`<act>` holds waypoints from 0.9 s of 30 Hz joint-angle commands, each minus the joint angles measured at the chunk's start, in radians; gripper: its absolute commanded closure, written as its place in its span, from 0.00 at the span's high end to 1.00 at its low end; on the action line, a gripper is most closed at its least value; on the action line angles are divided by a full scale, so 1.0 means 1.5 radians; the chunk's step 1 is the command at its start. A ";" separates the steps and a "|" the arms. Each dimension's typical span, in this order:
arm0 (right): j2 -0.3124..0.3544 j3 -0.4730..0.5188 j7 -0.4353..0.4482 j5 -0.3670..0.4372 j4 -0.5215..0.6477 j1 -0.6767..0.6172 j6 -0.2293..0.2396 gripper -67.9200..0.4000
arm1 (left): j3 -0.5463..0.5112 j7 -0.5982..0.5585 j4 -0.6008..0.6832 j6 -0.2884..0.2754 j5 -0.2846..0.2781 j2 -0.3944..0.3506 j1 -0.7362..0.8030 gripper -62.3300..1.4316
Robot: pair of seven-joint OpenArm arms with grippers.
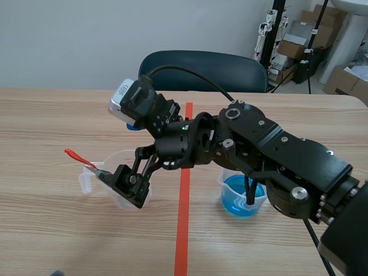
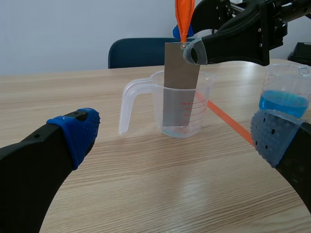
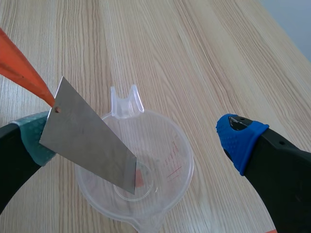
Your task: Do the redox reaction experiment. put the plate into the left beaker
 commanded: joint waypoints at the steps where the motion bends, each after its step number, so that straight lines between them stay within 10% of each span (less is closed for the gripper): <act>1: 0.002 0.004 0.008 0.005 0.013 0.009 0.000 1.00 | -0.001 -0.010 0.006 0.001 -0.006 0.000 0.000 1.00; 27: 0.002 0.004 0.015 0.005 0.013 0.009 0.000 1.00 | -0.001 -0.010 0.006 0.001 -0.006 0.000 0.000 1.00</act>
